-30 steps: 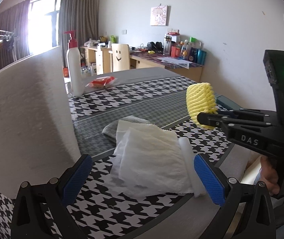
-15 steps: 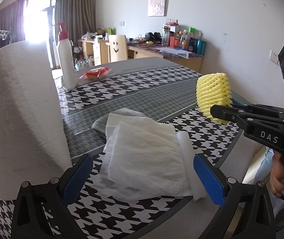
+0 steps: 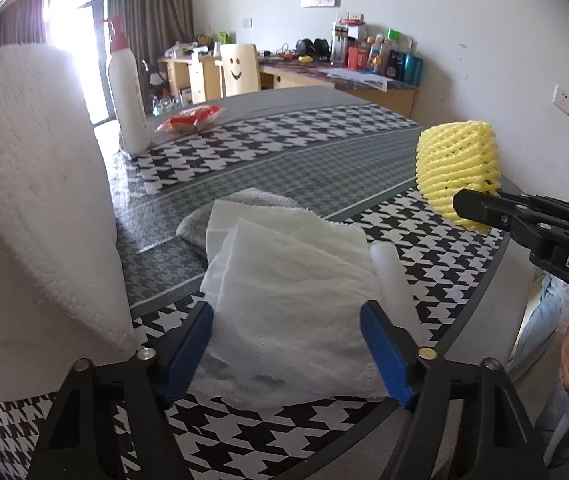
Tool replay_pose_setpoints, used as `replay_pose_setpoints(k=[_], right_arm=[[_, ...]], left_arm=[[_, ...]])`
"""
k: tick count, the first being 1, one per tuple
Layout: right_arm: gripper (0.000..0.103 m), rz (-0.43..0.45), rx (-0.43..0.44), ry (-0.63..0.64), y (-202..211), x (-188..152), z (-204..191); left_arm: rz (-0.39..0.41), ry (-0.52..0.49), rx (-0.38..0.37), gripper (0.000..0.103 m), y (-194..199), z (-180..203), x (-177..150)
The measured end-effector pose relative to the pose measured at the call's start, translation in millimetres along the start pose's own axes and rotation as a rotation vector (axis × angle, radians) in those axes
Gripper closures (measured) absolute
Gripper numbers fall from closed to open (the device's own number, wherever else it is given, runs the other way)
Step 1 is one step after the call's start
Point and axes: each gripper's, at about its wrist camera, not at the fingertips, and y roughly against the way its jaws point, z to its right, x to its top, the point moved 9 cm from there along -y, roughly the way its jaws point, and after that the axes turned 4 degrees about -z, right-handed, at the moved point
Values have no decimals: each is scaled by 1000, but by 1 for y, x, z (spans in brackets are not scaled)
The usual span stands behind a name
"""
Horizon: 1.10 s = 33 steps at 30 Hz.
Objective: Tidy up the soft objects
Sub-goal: 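Grasp the white tissue with the left gripper while the right gripper holds the scrubber up, then lift the tissue with the left gripper toward the foam box while the right gripper holds the scrubber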
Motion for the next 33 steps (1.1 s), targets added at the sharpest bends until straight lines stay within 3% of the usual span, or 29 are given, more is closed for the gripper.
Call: replay_pose_setpoints(k=[11, 18, 25, 33], right_arm=[[84, -4, 9, -6, -4, -1, 1], [84, 5, 7, -5, 0, -3, 1], [84, 14, 0, -8, 5, -4, 1], [84, 35, -1, 1, 14, -2, -5]], left_arm=[[-37, -24, 23, 79, -7, 2, -7], [-29, -38, -6, 98, -8, 6, -6], [43, -56, -75, 99, 17, 16, 4], [139, -74, -94, 99, 53, 18, 21]])
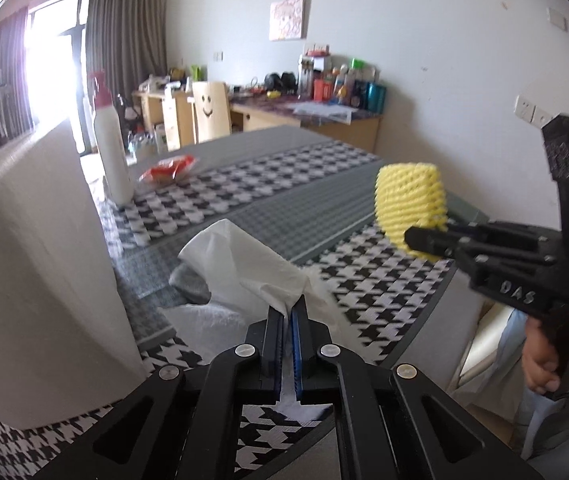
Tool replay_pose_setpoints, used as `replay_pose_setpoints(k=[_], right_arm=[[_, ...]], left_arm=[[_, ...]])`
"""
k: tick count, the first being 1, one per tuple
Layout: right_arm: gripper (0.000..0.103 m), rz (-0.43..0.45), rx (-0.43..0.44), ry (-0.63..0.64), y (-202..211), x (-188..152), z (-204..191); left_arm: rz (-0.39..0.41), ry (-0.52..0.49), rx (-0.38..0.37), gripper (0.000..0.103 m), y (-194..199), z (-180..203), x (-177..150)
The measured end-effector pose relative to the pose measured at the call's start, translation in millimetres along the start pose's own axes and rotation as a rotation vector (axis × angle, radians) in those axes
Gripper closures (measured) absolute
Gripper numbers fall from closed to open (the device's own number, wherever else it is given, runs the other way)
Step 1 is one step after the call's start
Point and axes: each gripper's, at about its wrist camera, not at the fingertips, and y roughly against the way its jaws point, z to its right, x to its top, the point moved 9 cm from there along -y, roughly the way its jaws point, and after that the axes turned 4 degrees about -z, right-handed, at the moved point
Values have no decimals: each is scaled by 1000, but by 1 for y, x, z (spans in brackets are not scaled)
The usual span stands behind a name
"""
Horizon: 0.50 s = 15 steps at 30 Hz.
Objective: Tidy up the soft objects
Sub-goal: 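Lift the tissue with the left gripper toward the foam box while the right gripper holds the scrubber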
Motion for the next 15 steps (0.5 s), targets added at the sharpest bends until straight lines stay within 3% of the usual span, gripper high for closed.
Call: replay_pose_setpoints(k=[15], right_arm=[[84, 36, -4, 23, 18, 6, -12]], left_arm=[[138, 1, 27, 99, 45, -14, 28]])
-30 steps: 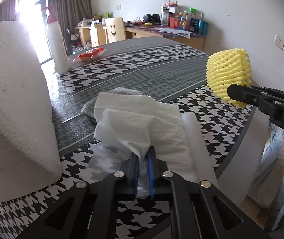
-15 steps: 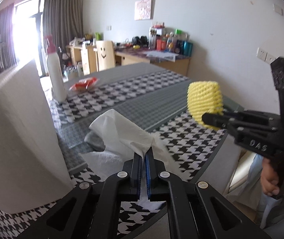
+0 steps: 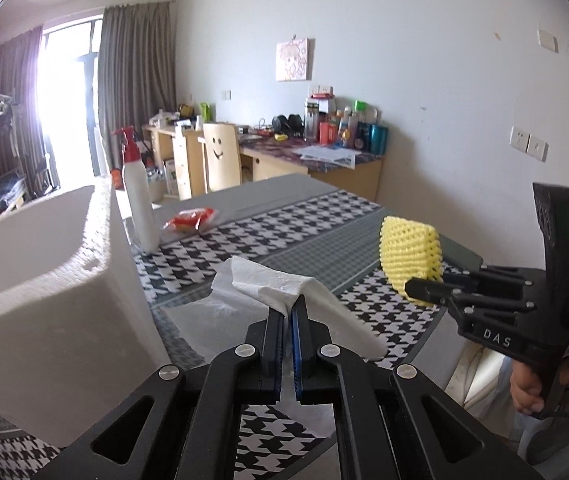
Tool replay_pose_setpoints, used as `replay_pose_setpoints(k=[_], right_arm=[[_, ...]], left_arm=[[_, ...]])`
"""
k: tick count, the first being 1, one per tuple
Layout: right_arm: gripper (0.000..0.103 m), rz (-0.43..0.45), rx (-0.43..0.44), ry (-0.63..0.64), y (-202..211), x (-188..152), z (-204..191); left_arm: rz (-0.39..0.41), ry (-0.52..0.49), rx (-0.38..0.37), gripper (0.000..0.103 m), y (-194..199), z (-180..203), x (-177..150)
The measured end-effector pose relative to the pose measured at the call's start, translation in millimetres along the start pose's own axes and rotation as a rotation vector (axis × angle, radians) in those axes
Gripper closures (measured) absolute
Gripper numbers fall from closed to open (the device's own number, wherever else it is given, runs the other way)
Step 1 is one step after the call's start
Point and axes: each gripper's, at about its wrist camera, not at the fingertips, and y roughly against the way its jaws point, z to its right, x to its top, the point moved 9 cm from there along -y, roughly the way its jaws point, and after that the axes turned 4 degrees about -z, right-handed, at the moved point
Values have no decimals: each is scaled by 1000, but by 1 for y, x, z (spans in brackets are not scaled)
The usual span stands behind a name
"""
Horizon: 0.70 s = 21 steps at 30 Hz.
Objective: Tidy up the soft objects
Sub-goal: 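Lift the tissue with the left gripper toward the foam box while the right gripper holds the scrubber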
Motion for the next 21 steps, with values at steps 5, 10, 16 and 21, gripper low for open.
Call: replay_pose_setpoints(k=[5, 10, 16, 21], right_arm=[[84, 12, 1, 9, 4, 3, -3], [84, 27, -2, 14, 10, 5, -5], [84, 50, -4, 29, 21, 8, -14], [84, 72, 0, 39, 30, 13, -21]], left_arm=[[37, 0, 9, 99, 10, -4, 11], [72, 5, 14, 99, 19, -6, 22], [96, 20, 28, 99, 27, -11, 29], [114, 22, 42, 99, 35, -16, 32]])
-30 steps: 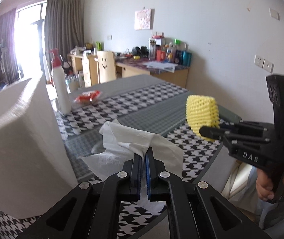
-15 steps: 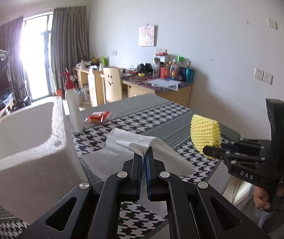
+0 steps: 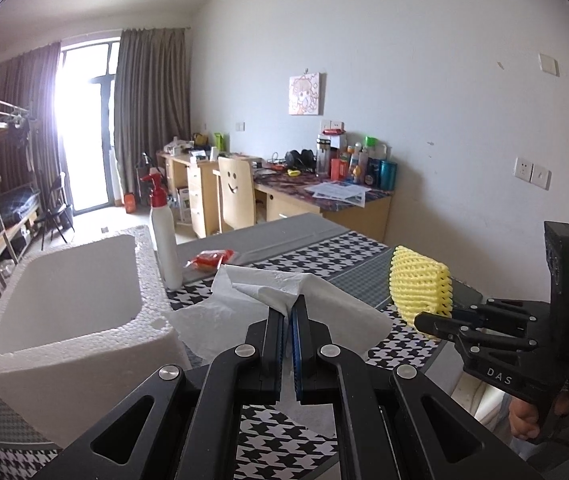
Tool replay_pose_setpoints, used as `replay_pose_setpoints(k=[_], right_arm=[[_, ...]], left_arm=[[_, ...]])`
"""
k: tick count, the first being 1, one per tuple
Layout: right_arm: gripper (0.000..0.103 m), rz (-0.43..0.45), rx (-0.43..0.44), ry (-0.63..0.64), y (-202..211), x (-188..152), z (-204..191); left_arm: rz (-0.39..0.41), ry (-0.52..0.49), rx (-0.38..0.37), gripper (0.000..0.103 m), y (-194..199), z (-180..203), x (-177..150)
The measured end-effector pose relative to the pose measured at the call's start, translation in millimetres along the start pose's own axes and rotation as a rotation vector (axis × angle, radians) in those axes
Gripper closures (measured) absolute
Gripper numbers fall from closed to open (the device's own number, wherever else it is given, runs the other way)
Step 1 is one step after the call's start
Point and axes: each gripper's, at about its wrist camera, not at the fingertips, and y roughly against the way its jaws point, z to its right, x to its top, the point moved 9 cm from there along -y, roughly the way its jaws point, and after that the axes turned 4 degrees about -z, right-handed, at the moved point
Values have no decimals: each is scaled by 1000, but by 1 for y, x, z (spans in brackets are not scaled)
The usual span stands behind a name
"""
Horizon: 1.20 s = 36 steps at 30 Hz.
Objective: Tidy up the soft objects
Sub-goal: 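Lift the tissue with the left gripper toward the foam box while the right gripper holds the scrubber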
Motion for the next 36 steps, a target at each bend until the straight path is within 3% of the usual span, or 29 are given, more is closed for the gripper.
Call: replay_pose_setpoints(k=[36], right_arm=[[84, 119, 44, 75, 25, 53, -45]], left_arm=[[99, 16, 79, 99, 35, -23, 33]])
